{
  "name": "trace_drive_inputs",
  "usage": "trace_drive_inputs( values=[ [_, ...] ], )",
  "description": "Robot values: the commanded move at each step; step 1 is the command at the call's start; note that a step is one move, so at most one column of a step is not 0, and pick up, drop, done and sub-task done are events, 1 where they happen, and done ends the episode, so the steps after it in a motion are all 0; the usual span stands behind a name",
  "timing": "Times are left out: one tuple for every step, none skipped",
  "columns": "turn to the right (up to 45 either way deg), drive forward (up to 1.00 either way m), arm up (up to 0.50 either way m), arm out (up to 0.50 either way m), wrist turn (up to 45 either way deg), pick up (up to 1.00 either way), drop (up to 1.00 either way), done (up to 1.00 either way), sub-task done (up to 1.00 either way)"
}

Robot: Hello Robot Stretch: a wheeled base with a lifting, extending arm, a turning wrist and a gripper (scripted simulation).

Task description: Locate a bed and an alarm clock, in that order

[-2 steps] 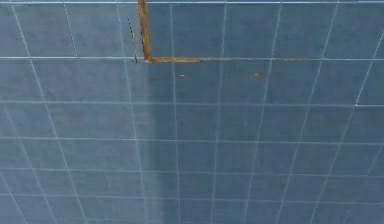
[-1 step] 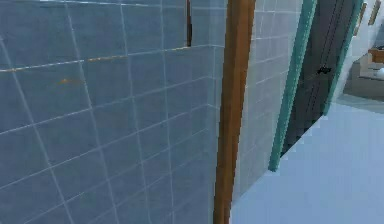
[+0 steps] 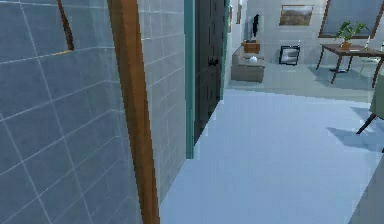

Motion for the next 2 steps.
trace_drive_inputs(
  values=[
    [0.0, 0.3, 0.0, 0.0, 0.0, 0.0, 0.0, 0.0, 0.0],
    [15.0, 0.0, 0.0, 0.0, 0.0, 0.0, 0.0, 0.0, 0.0]
  ],
)
